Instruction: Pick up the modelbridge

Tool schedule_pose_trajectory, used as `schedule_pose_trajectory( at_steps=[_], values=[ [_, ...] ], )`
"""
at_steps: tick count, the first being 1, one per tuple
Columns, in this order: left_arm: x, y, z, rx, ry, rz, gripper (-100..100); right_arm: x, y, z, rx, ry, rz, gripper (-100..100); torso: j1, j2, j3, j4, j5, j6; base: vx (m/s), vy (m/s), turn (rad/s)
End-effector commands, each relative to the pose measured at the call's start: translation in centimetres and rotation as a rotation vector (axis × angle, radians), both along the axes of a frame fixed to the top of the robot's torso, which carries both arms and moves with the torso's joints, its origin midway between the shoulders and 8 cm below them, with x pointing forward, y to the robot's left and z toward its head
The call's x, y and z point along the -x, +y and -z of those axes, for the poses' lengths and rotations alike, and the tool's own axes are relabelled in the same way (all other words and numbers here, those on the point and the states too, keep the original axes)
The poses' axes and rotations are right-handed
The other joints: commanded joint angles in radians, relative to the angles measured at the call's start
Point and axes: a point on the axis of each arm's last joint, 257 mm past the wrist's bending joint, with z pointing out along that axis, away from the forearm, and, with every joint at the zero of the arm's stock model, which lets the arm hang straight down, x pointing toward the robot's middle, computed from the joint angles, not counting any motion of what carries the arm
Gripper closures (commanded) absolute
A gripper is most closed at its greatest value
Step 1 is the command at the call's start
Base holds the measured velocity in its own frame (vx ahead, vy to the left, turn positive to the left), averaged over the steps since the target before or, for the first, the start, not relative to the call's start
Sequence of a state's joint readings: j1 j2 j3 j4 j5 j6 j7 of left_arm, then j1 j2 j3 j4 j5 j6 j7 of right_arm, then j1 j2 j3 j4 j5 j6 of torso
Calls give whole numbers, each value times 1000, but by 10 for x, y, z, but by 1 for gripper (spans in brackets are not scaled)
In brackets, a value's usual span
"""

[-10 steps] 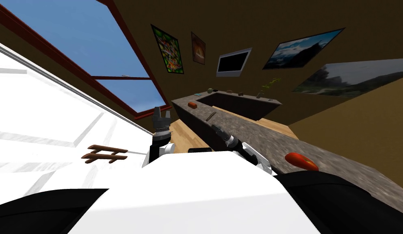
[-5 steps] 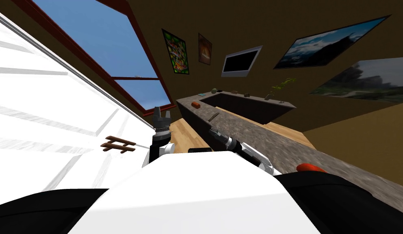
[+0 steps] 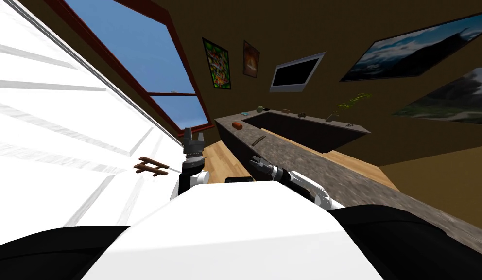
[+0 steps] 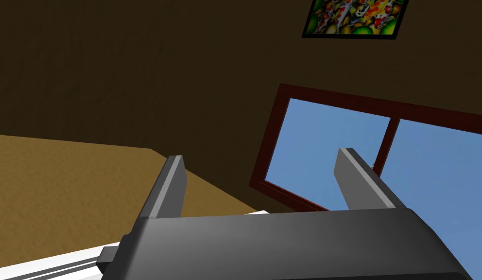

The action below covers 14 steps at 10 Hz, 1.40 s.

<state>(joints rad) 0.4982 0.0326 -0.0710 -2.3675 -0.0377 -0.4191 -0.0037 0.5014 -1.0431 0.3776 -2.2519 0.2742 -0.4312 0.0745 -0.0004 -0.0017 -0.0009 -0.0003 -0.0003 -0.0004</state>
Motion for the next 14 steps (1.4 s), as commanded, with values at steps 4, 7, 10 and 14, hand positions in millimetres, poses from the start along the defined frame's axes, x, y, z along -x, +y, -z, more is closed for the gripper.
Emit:
schedule_pose_trajectory(
  at_steps=[4,7,10,14],
  values=[
    [0,0,0,0,0,0,0,15,-15,40,168,26,-57,-100,0,-1,0,0,0,1,12,-6,154],
    [0,0,0,0,0,0,0,31,-38,85,346,44,-108,-100,0,-1,0,0,0,1,18,-3,235],
    [0,0,0,0,0,0,0,42,-61,108,466,54,-149,-100,0,0,0,0,0,2,14,-5,154],
    [0,0,0,0,0,0,0,53,-93,129,608,65,-201,-100,-1,-1,-1,0,0,1,17,-12,149]
  ],
)
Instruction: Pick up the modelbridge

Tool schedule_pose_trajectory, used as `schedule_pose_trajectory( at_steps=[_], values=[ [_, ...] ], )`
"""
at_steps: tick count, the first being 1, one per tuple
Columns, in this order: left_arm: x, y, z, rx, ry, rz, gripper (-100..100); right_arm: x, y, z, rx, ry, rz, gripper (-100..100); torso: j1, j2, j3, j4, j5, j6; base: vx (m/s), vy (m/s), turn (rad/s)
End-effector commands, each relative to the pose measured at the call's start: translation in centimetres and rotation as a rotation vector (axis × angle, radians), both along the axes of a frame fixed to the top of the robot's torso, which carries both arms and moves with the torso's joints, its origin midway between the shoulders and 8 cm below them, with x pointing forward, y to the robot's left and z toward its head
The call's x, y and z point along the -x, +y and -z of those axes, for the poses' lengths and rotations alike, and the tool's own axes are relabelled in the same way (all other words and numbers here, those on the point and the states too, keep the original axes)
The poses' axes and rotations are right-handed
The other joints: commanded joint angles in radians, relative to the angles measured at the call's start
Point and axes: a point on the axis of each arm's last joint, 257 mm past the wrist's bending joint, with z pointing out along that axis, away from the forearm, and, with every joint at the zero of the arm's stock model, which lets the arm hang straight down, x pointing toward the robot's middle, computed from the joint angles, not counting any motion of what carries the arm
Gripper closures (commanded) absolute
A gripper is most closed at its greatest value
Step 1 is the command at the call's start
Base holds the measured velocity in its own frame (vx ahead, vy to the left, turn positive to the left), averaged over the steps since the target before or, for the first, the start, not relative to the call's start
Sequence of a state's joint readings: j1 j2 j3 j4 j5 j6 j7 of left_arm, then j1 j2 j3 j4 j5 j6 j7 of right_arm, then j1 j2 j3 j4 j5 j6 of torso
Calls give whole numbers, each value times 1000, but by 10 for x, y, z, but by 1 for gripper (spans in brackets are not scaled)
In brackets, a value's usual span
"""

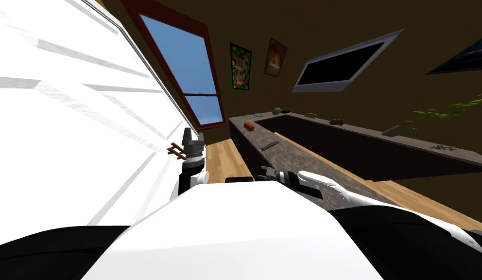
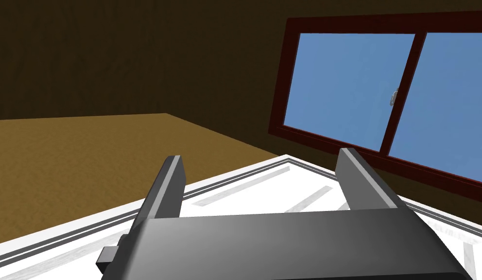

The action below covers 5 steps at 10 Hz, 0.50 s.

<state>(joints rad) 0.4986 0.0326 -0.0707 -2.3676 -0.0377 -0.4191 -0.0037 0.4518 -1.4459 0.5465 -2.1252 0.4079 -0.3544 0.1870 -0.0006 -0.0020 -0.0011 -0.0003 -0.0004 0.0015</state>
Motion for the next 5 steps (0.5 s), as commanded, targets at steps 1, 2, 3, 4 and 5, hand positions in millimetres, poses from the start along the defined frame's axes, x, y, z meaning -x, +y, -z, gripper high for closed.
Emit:
schedule_pose_trajectory(
  at_steps=[1,2,3,4,5],
  values=[
    [0,0,0,0,0,0,0,8,-22,16,90,3,-31,-100,0,0,0,0,0,0,14,-2,305],
    [0,0,0,0,0,0,0,10,-29,16,113,6,-41,-100,0,-1,0,0,0,-1,16,-15,168],
    [0,0,0,0,0,0,0,10,-32,16,123,8,-46,-100,0,0,0,0,0,0,9,-10,-28],
    [0,0,0,0,0,0,0,17,-53,29,204,9,-75,-100,0,0,0,0,0,0,17,-6,285],
    [0,0,0,0,0,0,0,18,-62,29,233,13,-88,-100,0,-1,0,0,0,-1,18,-19,171]
  ],
)
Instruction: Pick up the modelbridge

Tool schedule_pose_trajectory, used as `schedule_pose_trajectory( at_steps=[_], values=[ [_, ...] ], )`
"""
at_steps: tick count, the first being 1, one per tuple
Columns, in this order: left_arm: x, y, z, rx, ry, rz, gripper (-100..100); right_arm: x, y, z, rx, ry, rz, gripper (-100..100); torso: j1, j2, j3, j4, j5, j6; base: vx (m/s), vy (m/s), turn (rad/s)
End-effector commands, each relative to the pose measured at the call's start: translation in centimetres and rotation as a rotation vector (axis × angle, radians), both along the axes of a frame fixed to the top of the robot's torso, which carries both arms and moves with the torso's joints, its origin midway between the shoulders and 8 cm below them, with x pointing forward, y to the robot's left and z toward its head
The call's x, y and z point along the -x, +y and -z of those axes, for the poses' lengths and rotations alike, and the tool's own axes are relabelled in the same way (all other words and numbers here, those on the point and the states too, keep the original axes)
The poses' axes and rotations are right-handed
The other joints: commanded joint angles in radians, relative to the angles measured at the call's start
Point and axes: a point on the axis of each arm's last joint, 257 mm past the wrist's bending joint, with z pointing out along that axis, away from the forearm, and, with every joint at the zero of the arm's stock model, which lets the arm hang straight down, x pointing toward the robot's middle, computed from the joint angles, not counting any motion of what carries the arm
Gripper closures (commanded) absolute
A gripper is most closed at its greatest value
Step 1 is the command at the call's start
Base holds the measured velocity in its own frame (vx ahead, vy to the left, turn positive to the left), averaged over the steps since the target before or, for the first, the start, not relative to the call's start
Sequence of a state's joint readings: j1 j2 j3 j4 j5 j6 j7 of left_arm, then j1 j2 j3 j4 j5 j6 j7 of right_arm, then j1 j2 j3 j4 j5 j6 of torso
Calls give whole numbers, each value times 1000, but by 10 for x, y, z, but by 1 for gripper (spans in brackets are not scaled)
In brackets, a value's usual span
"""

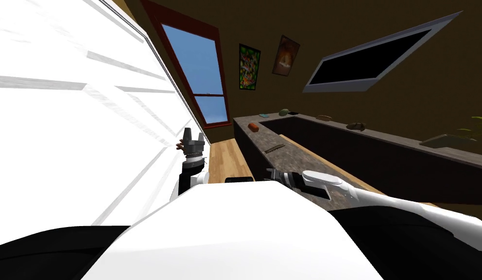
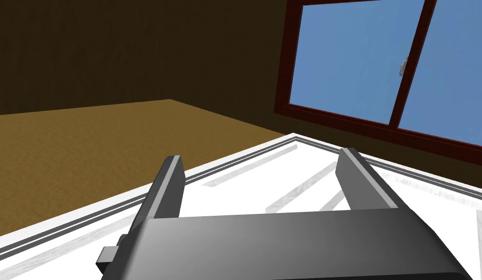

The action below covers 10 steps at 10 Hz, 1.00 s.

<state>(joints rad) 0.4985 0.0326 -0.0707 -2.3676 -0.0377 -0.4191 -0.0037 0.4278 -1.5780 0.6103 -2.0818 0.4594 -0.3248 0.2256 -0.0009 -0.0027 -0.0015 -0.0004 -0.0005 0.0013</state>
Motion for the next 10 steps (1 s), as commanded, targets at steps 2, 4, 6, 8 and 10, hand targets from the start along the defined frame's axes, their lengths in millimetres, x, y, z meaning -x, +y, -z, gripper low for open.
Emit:
schedule_pose_trajectory(
  at_steps=[2,4,6,8,10],
  values=[
    [0,0,0,0,0,0,0,9,-38,10,122,6,-46,-100,0,0,0,0,0,-1,23,-23,190],
    [0,0,0,0,0,0,0,15,-67,17,214,8,-82,-100,0,0,0,0,0,0,12,-10,146],
    [0,0,0,0,0,0,0,21,-100,21,313,11,-123,-100,0,0,0,0,0,0,25,-20,226],
    [0,0,0,0,0,0,0,26,-135,20,417,15,-168,-100,0,-1,0,0,0,0,26,-29,181],
    [0,0,0,0,0,0,0,25,-143,17,435,21,-169,-100,-1,-1,0,0,0,0,20,-24,58]
  ],
)
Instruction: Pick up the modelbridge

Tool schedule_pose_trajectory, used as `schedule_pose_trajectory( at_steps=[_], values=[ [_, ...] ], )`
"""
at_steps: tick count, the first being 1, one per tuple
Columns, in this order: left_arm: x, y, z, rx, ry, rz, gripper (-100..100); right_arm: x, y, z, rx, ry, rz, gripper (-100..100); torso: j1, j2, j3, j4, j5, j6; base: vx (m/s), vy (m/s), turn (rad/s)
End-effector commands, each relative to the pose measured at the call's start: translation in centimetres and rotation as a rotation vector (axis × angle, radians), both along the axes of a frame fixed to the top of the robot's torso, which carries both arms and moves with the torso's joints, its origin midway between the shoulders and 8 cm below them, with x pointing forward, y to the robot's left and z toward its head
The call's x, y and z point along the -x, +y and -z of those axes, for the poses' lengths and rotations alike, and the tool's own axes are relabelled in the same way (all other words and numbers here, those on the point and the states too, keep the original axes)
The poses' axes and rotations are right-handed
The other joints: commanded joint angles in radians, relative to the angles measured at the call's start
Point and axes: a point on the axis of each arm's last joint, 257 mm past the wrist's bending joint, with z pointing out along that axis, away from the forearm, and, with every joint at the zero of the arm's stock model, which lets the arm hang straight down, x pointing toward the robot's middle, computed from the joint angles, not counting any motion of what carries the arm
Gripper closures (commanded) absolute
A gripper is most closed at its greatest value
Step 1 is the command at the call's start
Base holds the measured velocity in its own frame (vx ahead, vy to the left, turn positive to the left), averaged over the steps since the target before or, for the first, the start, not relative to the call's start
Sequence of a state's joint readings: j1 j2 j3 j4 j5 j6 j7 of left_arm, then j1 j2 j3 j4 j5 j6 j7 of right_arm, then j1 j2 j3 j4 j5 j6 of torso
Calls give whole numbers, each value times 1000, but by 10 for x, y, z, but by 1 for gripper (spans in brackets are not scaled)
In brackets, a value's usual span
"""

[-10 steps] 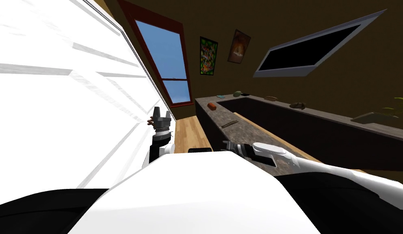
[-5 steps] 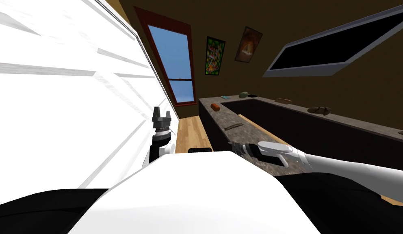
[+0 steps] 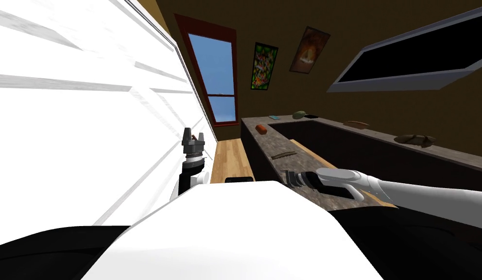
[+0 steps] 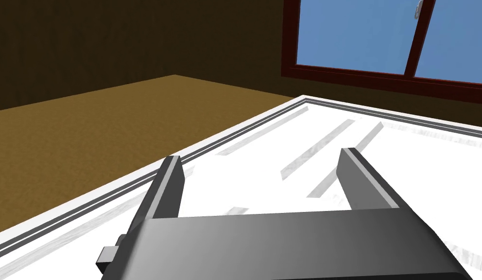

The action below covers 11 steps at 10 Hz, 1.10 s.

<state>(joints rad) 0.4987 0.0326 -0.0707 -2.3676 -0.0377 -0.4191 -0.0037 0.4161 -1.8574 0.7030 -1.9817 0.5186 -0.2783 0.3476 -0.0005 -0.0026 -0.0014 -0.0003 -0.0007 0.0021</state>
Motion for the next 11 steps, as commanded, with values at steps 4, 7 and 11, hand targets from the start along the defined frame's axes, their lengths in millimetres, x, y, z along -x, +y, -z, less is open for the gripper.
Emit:
schedule_pose_trajectory(
  at_steps=[4,7,11],
  values=[
    [0,0,0,0,0,0,0,4,-34,-3,101,6,-47,-100,0,-1,0,0,0,0,16,-14,98],
    [0,0,0,0,0,0,0,12,-94,-14,262,25,-108,-100,-2,-2,-1,-1,0,-2,39,-43,261],
    [0,0,0,0,0,0,0,15,-119,-22,335,25,-162,-100,2,1,1,0,0,0,13,-8,52]
  ],
)
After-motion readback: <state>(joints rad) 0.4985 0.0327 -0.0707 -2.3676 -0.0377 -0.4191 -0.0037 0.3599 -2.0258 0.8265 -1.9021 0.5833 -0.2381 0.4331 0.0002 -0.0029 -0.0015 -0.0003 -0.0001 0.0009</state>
